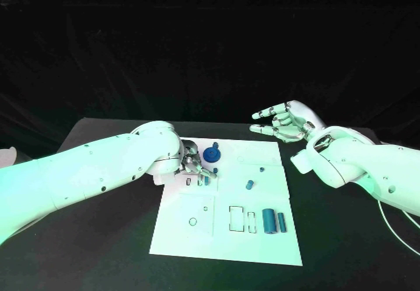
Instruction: Assemble the parts on the task board
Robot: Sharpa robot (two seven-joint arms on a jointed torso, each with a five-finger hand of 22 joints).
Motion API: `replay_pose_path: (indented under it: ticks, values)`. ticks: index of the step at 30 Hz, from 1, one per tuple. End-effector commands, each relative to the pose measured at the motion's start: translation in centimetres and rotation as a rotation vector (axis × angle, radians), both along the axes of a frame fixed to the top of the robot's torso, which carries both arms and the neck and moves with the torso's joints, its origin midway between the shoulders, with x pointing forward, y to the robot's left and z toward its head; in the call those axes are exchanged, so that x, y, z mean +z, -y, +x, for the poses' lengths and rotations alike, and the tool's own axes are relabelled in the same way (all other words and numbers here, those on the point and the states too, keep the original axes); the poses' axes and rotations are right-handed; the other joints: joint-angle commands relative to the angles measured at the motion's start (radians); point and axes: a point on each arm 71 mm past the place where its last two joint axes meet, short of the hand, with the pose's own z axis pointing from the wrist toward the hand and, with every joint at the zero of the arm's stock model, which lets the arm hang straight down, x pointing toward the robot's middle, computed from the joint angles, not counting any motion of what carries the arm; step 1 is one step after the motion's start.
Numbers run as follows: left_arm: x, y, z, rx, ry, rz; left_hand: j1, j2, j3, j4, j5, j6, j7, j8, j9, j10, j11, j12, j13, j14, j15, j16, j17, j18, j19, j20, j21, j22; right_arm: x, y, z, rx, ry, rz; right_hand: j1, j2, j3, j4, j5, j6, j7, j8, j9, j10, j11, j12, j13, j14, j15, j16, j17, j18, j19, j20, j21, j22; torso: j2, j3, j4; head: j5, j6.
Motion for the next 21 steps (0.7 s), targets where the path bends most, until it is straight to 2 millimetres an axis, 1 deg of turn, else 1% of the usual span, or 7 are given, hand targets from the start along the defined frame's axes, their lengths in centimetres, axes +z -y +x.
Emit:
replay_pose_path:
  ticks: [1, 6, 9, 12, 21]
  values:
    - [-0.07, 0.06, -0.01, -0.013, -0.018, 0.033, 0.016, 0.001, 0.005, -0.001, 0.004, -0.006, 0.000, 0.007, 0.003, 0.004, 0.005, 0.004, 0.002, 0.104, -0.007, 0.003, 0.263, -0.011, 0.050, -0.004, 0.007, 0.141, -0.06, -0.18, -0.02, 0.015, -0.008, -0.007, 0.002, 0.006, -0.006, -0.002, 0.006, 0.005, 0.000, 0.002, 0.002, 0.000, -0.007, 0.005, 0.075, 0.094, 0.002, -0.006, 0.224, 0.006, -0.003, -0.002, -0.006, 0.029, 0.001, 0.0002, -0.0010, 0.000, -0.002]
    - [-0.16, 0.21, 0.01, -0.018, -0.022, 0.038, 0.025, 0.001, 0.008, -0.002, 0.007, -0.007, -0.001, 0.010, 0.008, 0.004, 0.005, 0.004, 0.003, 0.104, -0.007, 0.003, 0.263, -0.011, 0.050, -0.005, 0.007, 0.141, -0.07, -0.22, 0.00, 0.015, -0.009, -0.008, 0.002, 0.006, -0.006, -0.002, 0.007, 0.005, 0.000, 0.001, 0.002, 0.000, -0.007, 0.005, 0.075, 0.094, 0.001, -0.007, 0.224, 0.006, -0.003, -0.002, -0.006, 0.028, 0.000, 0.0002, -0.0005, -0.002, -0.003]
    - [-0.19, 0.29, 0.01, -0.021, -0.024, 0.039, 0.033, 0.002, 0.011, -0.003, 0.009, -0.007, -0.001, 0.011, 0.012, 0.005, 0.004, 0.005, 0.005, 0.104, -0.008, 0.003, 0.263, -0.011, 0.050, -0.005, 0.007, 0.142, -0.07, -0.25, 0.00, 0.016, -0.009, -0.008, 0.002, 0.007, -0.007, -0.002, 0.009, 0.006, 0.000, 0.001, 0.002, 0.000, -0.007, 0.004, 0.075, 0.094, 0.001, -0.007, 0.224, 0.006, -0.004, -0.003, -0.006, 0.028, 0.000, -0.0001, 0.0008, -0.003, -0.004]
    - [-0.21, 0.37, 0.01, -0.023, -0.025, 0.039, 0.041, 0.004, 0.016, -0.003, 0.011, -0.008, -0.001, 0.012, 0.016, 0.005, 0.004, 0.005, 0.005, 0.104, -0.008, 0.003, 0.263, -0.011, 0.049, -0.005, 0.007, 0.142, -0.08, -0.28, 0.00, 0.017, -0.009, -0.008, 0.002, 0.007, -0.007, -0.002, 0.009, 0.006, 0.000, 0.001, 0.002, 0.000, -0.007, 0.004, 0.075, 0.094, 0.001, -0.007, 0.224, 0.006, -0.004, -0.003, -0.006, 0.028, 0.000, 0.0003, 0.0012, -0.003, -0.004]
    - [-0.24, 0.62, 0.06, -0.025, -0.024, 0.037, 0.066, 0.013, 0.035, -0.004, 0.013, -0.012, -0.002, 0.013, 0.028, 0.005, 0.003, 0.006, 0.007, 0.104, -0.008, 0.003, 0.263, -0.011, 0.049, -0.005, 0.008, 0.143, -0.10, -0.43, 0.03, 0.020, -0.011, -0.007, 0.002, 0.007, -0.007, -0.002, 0.009, 0.006, 0.000, 0.001, 0.001, 0.001, -0.007, 0.006, 0.075, 0.094, 0.001, -0.006, 0.225, 0.006, -0.004, -0.003, -0.007, 0.027, 0.000, 0.0000, -0.0001, -0.002, -0.005]
